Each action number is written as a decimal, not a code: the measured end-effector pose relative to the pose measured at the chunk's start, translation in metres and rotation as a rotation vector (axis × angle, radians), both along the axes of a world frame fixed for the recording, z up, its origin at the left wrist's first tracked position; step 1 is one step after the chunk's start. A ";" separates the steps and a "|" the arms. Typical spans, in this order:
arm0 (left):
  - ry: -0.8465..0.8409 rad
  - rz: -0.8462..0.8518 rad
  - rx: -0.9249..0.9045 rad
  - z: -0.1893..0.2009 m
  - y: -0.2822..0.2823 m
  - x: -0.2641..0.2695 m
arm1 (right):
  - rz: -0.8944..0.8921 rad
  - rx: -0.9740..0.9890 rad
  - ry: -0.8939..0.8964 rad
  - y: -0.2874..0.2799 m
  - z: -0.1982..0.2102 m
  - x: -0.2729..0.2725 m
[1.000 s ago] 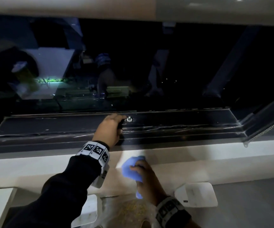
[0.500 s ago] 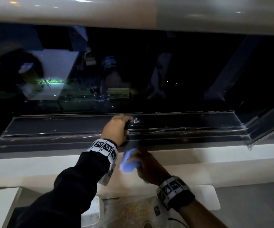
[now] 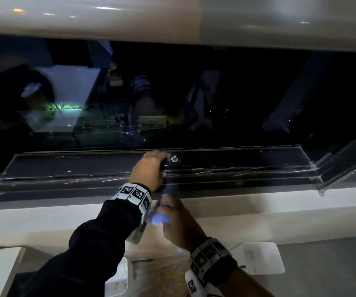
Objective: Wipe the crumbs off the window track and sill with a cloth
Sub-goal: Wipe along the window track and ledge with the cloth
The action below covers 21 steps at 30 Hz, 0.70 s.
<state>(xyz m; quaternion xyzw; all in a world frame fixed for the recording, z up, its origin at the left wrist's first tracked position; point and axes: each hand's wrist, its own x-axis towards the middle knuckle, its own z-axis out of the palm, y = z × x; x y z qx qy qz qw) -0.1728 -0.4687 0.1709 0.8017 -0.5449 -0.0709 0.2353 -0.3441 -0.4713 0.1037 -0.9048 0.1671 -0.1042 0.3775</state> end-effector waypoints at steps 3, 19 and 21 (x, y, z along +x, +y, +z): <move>0.001 0.002 -0.005 0.001 0.001 -0.001 | -0.062 -0.061 0.068 0.001 -0.015 0.011; 0.011 0.005 0.015 0.001 0.002 -0.003 | 0.029 0.099 0.172 -0.016 0.006 -0.038; -0.002 0.010 0.014 0.000 0.002 -0.004 | -0.001 0.102 0.186 -0.029 0.012 -0.037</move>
